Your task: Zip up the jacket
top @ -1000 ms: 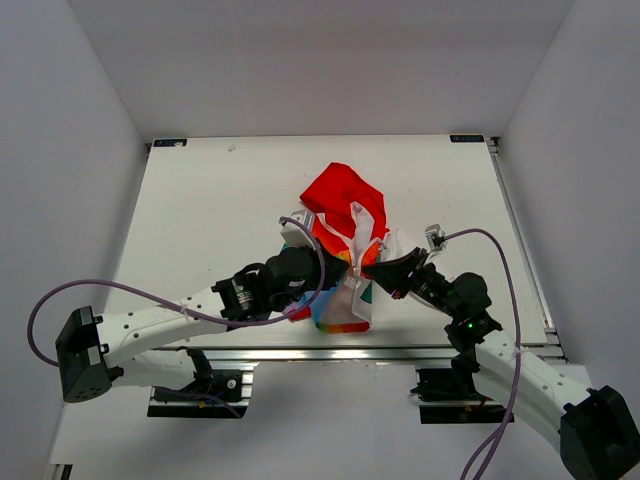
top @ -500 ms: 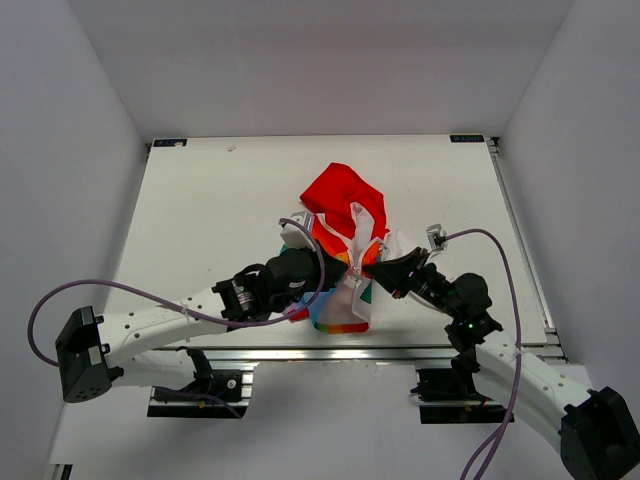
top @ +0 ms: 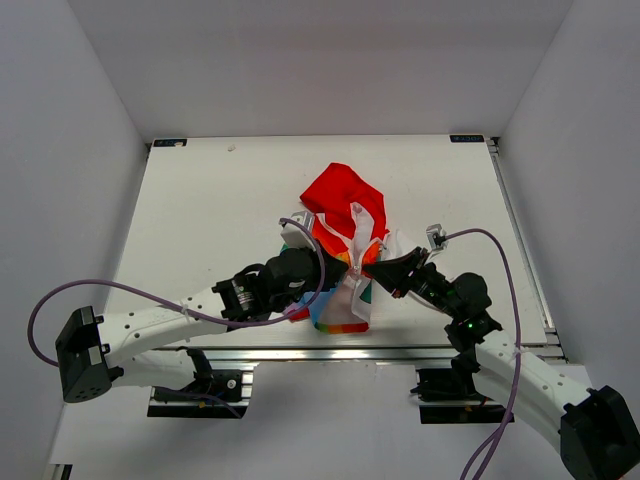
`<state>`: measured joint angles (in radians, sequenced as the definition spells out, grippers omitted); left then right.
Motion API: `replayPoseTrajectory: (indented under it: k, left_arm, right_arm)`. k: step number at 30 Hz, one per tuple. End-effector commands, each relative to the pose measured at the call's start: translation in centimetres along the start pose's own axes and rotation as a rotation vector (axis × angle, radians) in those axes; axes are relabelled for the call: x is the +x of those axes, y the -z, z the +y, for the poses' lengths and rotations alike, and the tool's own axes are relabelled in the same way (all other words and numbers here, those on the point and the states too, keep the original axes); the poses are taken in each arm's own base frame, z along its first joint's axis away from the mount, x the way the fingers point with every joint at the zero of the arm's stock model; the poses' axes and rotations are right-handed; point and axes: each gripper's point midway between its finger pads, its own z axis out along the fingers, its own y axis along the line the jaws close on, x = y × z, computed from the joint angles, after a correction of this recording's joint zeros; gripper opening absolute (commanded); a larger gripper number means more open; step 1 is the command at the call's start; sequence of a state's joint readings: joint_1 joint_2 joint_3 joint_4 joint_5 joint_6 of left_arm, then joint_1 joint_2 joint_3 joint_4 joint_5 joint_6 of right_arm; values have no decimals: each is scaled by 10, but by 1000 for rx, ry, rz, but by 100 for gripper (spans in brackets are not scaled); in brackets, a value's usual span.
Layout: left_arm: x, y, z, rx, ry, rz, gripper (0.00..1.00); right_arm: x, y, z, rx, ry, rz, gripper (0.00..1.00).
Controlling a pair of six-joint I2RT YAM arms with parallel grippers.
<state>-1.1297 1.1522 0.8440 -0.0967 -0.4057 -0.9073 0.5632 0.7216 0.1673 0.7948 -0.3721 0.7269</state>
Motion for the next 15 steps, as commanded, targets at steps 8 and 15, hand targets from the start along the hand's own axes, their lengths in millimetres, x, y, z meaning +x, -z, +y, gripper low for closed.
replayPoseTrajectory:
  k: [8, 15]
  left_arm:
    - [-3, 3, -6, 36, -1, -5, 0]
    - [-1, 5, -9, 70, -25, 2, 0]
  right_arm:
    - [-29, -8, 25, -85, 38, -71, 0]
    - [-27, -10, 27, -98, 28, -53, 0]
